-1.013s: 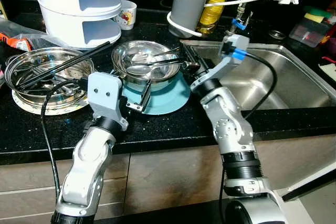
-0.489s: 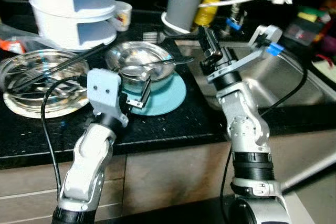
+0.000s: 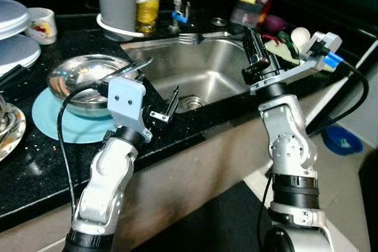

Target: Kitchen organization

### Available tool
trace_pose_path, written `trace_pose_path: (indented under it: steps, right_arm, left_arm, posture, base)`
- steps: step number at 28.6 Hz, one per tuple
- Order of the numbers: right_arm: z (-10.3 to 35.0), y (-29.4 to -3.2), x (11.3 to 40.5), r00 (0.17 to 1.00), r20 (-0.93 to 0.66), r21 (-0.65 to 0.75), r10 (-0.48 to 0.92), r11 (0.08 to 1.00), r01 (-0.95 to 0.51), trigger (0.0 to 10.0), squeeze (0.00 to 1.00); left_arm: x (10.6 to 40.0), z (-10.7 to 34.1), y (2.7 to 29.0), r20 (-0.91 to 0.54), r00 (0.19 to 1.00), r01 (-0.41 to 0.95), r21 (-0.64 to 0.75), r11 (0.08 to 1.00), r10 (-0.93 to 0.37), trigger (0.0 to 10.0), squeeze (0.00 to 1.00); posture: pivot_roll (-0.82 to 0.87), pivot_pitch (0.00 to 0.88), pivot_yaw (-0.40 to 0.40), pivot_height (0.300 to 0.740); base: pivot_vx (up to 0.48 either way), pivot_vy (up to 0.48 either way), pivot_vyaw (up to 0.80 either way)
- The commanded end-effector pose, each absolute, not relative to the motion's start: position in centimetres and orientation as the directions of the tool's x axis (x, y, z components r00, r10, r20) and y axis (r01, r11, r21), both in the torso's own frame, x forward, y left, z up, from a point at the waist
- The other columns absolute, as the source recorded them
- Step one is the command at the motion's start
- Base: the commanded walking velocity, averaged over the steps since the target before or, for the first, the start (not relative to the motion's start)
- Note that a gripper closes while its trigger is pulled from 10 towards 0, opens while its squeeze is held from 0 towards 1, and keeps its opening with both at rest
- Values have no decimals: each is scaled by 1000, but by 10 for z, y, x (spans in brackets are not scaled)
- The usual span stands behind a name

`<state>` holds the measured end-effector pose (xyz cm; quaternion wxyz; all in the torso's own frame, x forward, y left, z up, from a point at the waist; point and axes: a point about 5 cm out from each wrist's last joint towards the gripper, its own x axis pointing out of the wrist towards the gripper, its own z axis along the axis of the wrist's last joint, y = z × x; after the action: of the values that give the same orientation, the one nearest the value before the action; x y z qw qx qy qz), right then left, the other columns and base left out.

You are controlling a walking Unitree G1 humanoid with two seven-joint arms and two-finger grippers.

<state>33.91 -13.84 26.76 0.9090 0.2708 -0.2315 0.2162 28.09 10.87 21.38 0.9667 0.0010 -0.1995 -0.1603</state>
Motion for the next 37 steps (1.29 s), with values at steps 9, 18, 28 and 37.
trace_pose_path:
  steps: [9, 18, 28, 37]
  right_arm:
    - [231, -117, 372, 928, 247, 57, 279, 952, -302, 10000, 0]
    - [221, -102, 390, 949, 156, -88, 273, 961, -262, 10000, 949]
    - [219, -98, 379, 907, 276, 189, 320, 907, -377, 10000, 0]
    - [207, -122, 356, 884, 356, 344, 301, 838, -424, 10000, 0]
  left_arm:
    - [279, 211, 107, 376, 872, 314, 63, 947, -314, 10000, 0]
    - [276, 210, 109, 371, 877, 302, 67, 951, -305, 10000, 0]
    - [277, 217, 107, 382, 854, 347, 86, 934, -352, 10000, 0]
    - [277, 265, 105, 499, 749, 433, 131, 892, -436, 10000, 0]
  posture:
    - [141, 9, -169, 740]
    - [152, 17, -179, 740]
    - [151, 14, -174, 740]
    - [142, 8, -165, 740]
  base:
    - [0, 0, 0]
    - [0, 0, 0]
    - [0, 0, 0]
    - [0, 0, 0]
